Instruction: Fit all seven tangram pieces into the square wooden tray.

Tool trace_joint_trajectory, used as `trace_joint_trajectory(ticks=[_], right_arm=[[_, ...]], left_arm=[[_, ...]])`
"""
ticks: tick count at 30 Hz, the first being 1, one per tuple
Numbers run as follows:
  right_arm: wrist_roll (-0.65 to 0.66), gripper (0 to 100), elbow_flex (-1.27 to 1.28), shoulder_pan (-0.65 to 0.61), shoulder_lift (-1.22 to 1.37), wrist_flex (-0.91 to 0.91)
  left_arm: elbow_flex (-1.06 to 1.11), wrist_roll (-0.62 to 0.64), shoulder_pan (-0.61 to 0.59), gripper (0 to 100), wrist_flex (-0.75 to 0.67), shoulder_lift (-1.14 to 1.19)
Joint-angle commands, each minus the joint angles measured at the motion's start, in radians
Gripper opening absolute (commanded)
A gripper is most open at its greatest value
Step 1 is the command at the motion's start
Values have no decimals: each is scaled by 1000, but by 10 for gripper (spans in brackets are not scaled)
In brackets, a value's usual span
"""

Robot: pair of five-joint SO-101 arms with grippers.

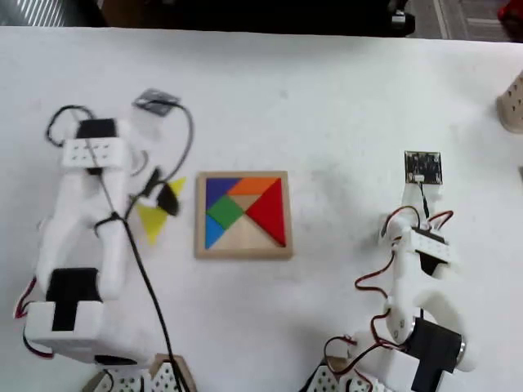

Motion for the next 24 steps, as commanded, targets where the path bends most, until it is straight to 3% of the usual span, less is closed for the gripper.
trace_joint_trajectory(ticks=[1,7,10,18,24], right_arm=[[5,18,-3,7,-8,-12],[5,18,-3,7,-8,-13],[5,18,-3,7,-8,-13],[5,18,-3,7,-8,-15],[5,18,-3,7,-8,-15]], left_arm=[[-64,11,209,230,-2,-1],[18,51,466,231,-144,4],[48,101,516,252,-207,4],[58,117,470,350,-262,4],[107,117,427,365,-267,2]])
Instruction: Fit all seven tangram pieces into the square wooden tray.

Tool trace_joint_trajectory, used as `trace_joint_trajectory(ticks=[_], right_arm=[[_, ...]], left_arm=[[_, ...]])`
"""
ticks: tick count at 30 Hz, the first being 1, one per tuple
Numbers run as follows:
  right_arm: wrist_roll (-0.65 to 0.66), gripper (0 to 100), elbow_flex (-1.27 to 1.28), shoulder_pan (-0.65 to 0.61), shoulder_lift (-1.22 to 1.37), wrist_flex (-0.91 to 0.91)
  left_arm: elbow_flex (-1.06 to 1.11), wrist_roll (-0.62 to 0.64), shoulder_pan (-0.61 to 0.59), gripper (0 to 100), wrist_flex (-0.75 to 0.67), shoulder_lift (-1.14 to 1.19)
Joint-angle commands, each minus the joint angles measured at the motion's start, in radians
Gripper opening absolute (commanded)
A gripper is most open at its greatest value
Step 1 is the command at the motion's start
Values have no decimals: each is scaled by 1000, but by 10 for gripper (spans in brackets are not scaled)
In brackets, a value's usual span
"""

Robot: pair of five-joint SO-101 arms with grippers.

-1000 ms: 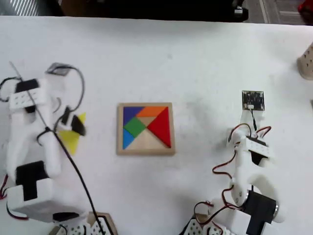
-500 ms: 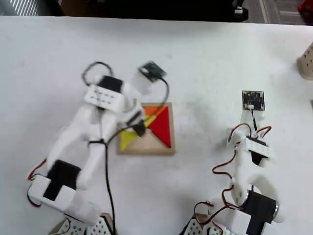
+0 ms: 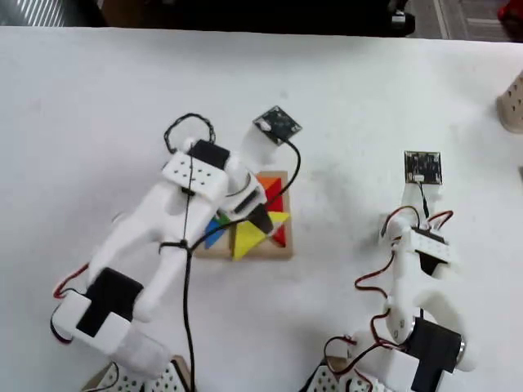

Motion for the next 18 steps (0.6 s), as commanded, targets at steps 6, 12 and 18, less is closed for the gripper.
trace_joint_trajectory(ticks=[6,12,18], right_arm=[[5,18,-3,7,-8,-15],[5,18,-3,7,-8,-15],[5,18,-3,7,-8,-13]], left_arm=[[155,114,-159,365,-48,-128],[368,344,-410,365,-173,-377],[514,402,-572,363,-287,-495]])
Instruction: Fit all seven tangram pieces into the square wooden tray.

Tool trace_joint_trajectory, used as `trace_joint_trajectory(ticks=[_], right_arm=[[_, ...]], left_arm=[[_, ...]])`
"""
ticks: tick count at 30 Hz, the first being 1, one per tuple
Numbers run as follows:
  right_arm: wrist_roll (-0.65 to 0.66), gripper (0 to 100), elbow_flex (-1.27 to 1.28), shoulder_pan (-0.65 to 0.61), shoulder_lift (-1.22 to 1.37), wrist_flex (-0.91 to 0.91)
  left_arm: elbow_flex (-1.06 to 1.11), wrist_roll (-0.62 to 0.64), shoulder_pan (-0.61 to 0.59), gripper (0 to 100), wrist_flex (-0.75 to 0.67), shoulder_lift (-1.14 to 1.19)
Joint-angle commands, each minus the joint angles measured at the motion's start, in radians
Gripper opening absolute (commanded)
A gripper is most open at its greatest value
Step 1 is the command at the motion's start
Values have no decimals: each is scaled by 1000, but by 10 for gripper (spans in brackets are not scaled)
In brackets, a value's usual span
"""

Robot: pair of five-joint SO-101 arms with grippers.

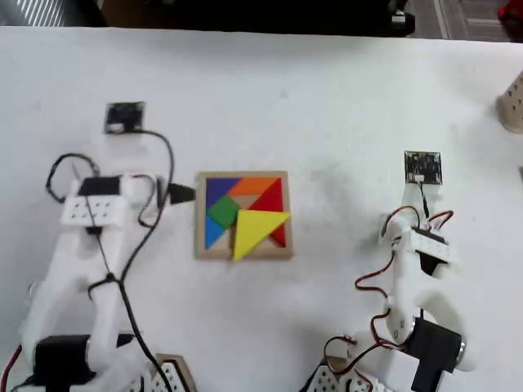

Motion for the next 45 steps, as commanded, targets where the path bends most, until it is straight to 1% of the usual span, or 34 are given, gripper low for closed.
trace_joint_trajectory(ticks=[1,6,9,14,17,19,22,25,27,30,33,36,39,41,45], right_arm=[[5,18,-3,7,-8,-12],[5,18,-3,7,-8,-12],[12,20,-2,-16,-8,-7],[14,18,-21,-125,-88,166],[8,18,-23,-225,-174,246],[6,18,-23,-295,-239,283],[6,18,-23,-374,-338,314],[3,18,-20,-455,-433,364],[-34,18,-6,-538,-475,418],[-112,18,84,-670,-518,446],[-91,18,173,-769,-559,444],[-64,18,215,-785,-616,446],[-57,17,245,-768,-688,450],[-23,17,282,-766,-739,450],[35,17,358,-825,-820,443]], left_arm=[[34,25,-113,363,-60,-84],[37,26,-174,362,-68,-21],[40,25,-199,362,-140,21],[29,21,-180,361,-213,113],[-6,21,-176,346,-204,154],[-29,21,-179,288,-196,171],[-46,18,-174,164,-204,193],[-74,-37,-176,63,-206,203],[-83,-74,-177,18,-218,211],[-80,-86,-177,22,-241,214],[-80,-86,-179,22,-241,214],[-80,-84,-179,22,-235,214],[-78,-84,-179,22,-233,214],[-78,-84,-179,22,-233,216],[-78,-84,-179,22,-233,216]])
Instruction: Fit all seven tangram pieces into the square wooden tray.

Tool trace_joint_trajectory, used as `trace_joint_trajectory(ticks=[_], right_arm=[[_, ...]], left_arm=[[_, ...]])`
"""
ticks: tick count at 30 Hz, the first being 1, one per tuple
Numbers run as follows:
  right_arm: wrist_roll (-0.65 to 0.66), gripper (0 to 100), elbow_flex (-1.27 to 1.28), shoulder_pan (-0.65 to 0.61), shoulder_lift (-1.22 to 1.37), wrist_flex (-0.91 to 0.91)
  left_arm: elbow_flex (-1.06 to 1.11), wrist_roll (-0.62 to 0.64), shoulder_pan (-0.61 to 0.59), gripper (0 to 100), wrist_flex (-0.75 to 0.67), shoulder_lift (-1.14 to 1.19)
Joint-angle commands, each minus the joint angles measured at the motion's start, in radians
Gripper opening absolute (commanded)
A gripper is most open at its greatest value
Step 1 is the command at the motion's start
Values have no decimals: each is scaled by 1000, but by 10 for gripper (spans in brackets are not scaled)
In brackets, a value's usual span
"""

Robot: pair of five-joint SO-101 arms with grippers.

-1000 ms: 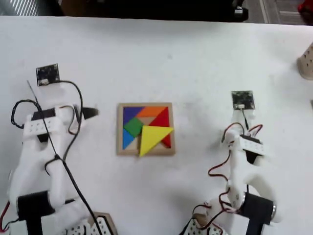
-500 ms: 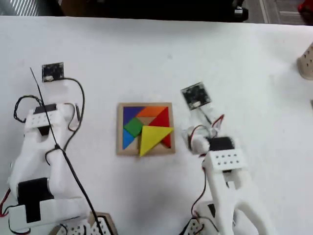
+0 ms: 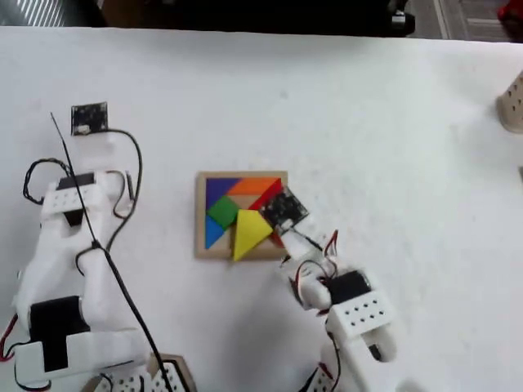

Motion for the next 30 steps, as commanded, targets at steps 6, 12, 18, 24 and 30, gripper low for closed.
trace_joint_trajectory(ticks=[6,12,18,24,30], right_arm=[[34,17,48,-108,-82,-136],[-58,21,34,-182,-16,-249],[-63,18,-129,-282,176,-254],[-58,18,-235,-234,450,-260],[-64,18,-362,-223,628,-251]], left_arm=[[-48,-12,10,22,-12,-4],[-48,-14,19,22,11,-2],[-37,-14,84,22,9,-1],[-35,-15,88,22,8,-2],[-35,-14,110,22,8,-2]])
